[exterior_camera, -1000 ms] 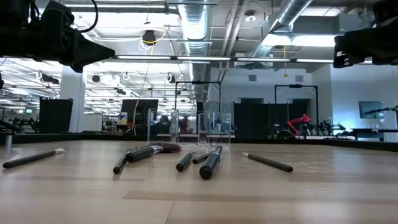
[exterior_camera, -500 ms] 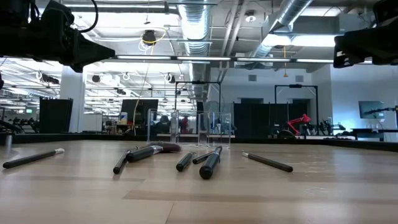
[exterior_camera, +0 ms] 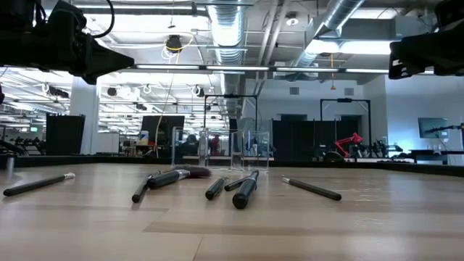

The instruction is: Put items in baskets/containers

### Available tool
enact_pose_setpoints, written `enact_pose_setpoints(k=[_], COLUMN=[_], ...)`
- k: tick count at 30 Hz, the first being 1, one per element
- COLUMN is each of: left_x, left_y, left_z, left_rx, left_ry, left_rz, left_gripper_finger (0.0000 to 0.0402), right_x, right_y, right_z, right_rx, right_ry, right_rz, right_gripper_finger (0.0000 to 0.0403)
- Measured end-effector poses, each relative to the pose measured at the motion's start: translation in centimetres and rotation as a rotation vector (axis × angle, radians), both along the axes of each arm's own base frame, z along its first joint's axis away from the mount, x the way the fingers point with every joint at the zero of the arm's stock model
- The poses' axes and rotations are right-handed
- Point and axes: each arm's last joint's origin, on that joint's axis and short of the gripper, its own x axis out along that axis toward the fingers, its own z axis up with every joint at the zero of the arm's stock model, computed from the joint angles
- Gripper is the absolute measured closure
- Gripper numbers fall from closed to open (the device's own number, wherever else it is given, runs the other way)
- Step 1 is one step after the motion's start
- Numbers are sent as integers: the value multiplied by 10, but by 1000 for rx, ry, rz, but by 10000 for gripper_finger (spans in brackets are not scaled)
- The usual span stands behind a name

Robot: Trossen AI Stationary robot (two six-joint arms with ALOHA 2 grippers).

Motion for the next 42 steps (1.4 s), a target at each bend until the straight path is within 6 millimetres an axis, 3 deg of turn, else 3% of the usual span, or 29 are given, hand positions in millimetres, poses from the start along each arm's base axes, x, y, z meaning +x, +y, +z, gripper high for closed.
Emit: enact_pose_setpoints(k=[42], left_x=[0], left_y=[0], left_z=[3], left_rx=[2], left_ry=[-34], left_rz=[0], left_gripper_finger=[392], right_x=[0], right_y=[0], right_z=[0], right_rx=[0], right_ry=[0], right_rz=[0], right_gripper_finger=[324])
